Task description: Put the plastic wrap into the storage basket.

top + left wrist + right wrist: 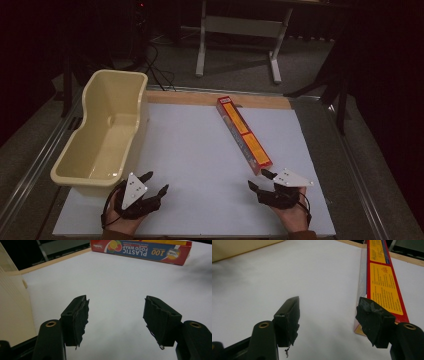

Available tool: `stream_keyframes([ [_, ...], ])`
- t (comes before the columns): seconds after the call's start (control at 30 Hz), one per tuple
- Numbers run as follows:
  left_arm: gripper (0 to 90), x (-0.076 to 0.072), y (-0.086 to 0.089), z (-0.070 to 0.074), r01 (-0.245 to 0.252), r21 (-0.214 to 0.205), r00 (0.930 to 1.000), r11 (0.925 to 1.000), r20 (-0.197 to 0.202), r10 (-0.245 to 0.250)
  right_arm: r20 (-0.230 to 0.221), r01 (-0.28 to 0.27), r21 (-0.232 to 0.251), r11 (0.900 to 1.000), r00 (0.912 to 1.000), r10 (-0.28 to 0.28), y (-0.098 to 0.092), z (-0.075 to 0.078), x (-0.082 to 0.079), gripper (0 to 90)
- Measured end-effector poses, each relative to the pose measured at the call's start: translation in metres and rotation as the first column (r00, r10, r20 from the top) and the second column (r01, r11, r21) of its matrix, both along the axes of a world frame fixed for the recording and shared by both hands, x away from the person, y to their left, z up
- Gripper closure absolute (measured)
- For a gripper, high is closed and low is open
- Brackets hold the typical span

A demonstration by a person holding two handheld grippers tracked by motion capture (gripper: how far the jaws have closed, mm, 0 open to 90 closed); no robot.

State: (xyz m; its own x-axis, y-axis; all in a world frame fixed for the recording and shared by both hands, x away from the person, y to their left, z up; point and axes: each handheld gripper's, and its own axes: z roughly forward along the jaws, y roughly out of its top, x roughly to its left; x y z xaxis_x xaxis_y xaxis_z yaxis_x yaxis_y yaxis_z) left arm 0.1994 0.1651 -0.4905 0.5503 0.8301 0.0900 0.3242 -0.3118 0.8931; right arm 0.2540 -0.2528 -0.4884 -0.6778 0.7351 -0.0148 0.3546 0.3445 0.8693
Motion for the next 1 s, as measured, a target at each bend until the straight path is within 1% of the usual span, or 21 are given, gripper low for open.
stream_keyframes([
  [0.1,36.1,0.0,0.0,0.0,-0.001,0.001,1.0,1.0,0.001,0.001,0.001,0.004,0.004,1.0,1.0,-0.004,-0.001,0.0,0.001,34.6],
  [0.2,36.1,0.001,0.0,-0.001,-0.02,0.005,0.9997,0.9998,-0.01,0.02,-0.002,0.012,0.005,0.9999,0.9999,-0.012,-0.002,0.0,0.002,34.6],
  [0.23,36.1,0.001,0.002,-0.001,-0.025,-0.005,0.9996,0.9997,-0.014,0.025,-0.002,0.014,0.007,0.9999,0.9999,-0.014,-0.002,0.0,0.003,34.7],
  [0.27,36.1,0.001,0.002,-0.001,-0.025,-0.005,0.9996,0.9997,-0.013,0.025,0.0,0.017,0.007,0.9998,0.9998,-0.017,-0.002,0.0,0.003,35.0],
  [0.37,36.1,0.001,0.002,-0.001,-0.026,0.0,0.9996,0.9997,-0.012,0.026,0.008,0.03,-0.012,0.9995,0.9995,-0.03,-0.002,0.001,0.004,35.2],
  [0.47,36.1,0.001,0.001,-0.001,-0.03,0.006,0.9995,0.9995,-0.007,0.031,0.005,0.037,-0.015,0.9992,0.9993,-0.037,-0.004,0.001,0.006,35.3],
  [0.5,36.1,0.001,0.001,-0.001,-0.034,0.003,0.9994,0.9994,-0.01,0.034,0.003,0.046,0.002,0.999,0.999,-0.046,-0.006,0.002,0.008,35.2],
  [0.6,35.9,0.0,0.002,-0.001,-0.038,-0.002,0.9992,0.9993,-0.01,0.038,0.006,0.054,0.011,0.9985,0.9985,-0.054,-0.008,0.005,0.012,35.2],
  [0.7,35.9,0.0,0.002,-0.001,-0.038,-0.006,0.9992,0.9993,-0.013,0.037,0.003,0.043,0.022,0.9988,0.9991,-0.043,-0.006,0.01,0.017,35.1],
  [0.73,35.8,-0.001,0.001,-0.001,-0.028,-0.006,0.9995,0.9996,-0.012,0.028,0.001,0.036,0.028,0.9989,0.9993,-0.036,-0.005,0.011,0.018,35.1],
  [0.83,35.7,-0.001,0.0,-0.001,-0.024,-0.002,0.9997,0.9997,-0.007,0.024,0.008,0.024,0.023,0.9995,0.9997,-0.024,-0.003,0.014,0.023,35.1],
  [0.87,35.8,-0.001,0.0,-0.001,-0.03,-0.001,0.9995,0.9995,-0.007,0.03,0.006,0.015,0.019,0.9997,0.9999,-0.015,0.001,0.017,0.029,34.8],
  [0.9,35.8,-0.001,0.0,-0.001,-0.03,-0.001,0.9995,0.9995,-0.007,0.03,0.006,0.015,0.019,0.9997,0.9999,-0.015,0.001,0.017,0.029,34.8],
  [0.97,35.8,-0.001,0.002,-0.001,-0.044,-0.008,0.999,0.999,-0.012,0.044,-0.001,0.02,0.015,0.9997,0.9998,-0.02,0.004,0.019,0.037,34.5],
  [1.0,35.8,-0.001,0.002,-0.001,-0.044,-0.008,0.999,0.999,-0.012,0.044,-0.001,0.02,0.015,0.9997,0.9998,-0.02,0.004,0.019,0.037,34.5],
])
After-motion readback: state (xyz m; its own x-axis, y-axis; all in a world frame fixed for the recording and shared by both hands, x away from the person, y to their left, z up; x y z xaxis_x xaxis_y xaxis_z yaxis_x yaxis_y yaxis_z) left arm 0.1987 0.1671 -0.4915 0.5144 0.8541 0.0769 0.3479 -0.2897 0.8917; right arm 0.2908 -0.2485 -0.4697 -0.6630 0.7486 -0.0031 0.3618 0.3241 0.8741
